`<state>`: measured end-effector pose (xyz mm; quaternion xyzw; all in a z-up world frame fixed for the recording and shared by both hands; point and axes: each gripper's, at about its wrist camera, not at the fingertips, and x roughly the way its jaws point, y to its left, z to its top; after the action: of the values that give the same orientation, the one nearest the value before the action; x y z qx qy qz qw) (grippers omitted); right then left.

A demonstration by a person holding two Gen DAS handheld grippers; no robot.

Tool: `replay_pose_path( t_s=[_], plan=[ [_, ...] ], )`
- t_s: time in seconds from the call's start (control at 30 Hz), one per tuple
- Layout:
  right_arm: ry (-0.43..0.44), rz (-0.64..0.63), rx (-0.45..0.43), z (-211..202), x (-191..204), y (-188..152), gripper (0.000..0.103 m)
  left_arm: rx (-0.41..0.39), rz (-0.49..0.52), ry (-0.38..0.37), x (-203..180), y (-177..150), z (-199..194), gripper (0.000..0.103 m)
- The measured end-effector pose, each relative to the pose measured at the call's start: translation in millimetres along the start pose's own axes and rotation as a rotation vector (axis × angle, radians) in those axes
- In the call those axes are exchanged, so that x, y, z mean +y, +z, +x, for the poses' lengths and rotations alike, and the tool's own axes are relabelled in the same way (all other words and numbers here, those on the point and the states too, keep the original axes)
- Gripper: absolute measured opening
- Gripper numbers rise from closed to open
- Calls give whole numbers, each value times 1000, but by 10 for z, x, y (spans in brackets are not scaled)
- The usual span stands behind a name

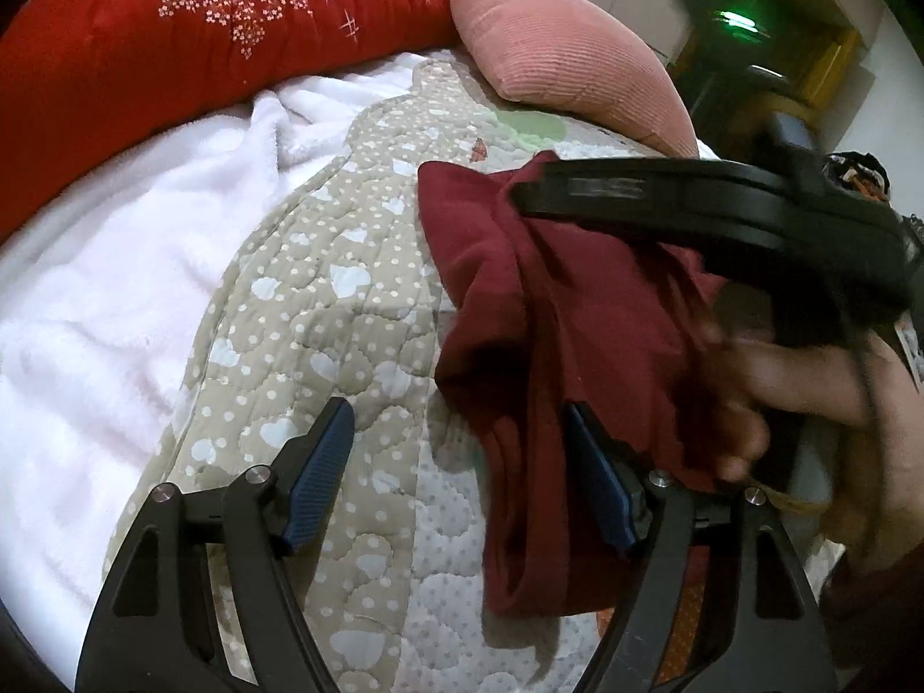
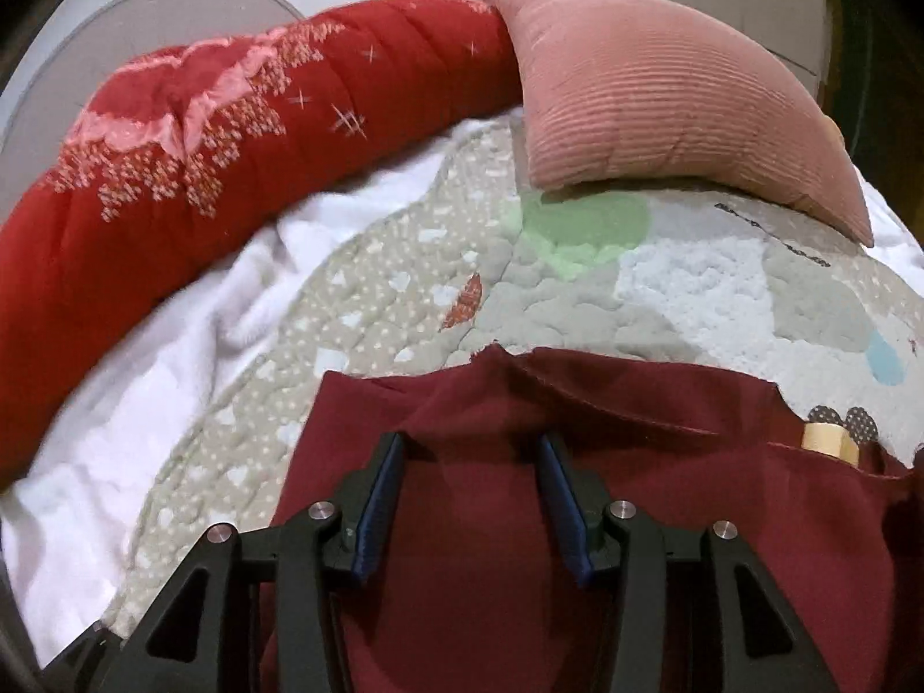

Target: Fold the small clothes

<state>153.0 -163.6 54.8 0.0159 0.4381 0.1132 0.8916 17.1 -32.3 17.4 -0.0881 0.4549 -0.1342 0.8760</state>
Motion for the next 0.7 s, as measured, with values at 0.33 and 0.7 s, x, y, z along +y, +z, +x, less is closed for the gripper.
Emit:
replay_pose_path(
  t_s=[0.33,0.7],
  plan=[
    [-189,278,-132,-1097,-1706,-811,48,-7,11,12,-10,1,22,77],
    [-211,472,-204,-1578,-2479,-1095,48,-12,21,20,-26,-23,15,78]
  ],
)
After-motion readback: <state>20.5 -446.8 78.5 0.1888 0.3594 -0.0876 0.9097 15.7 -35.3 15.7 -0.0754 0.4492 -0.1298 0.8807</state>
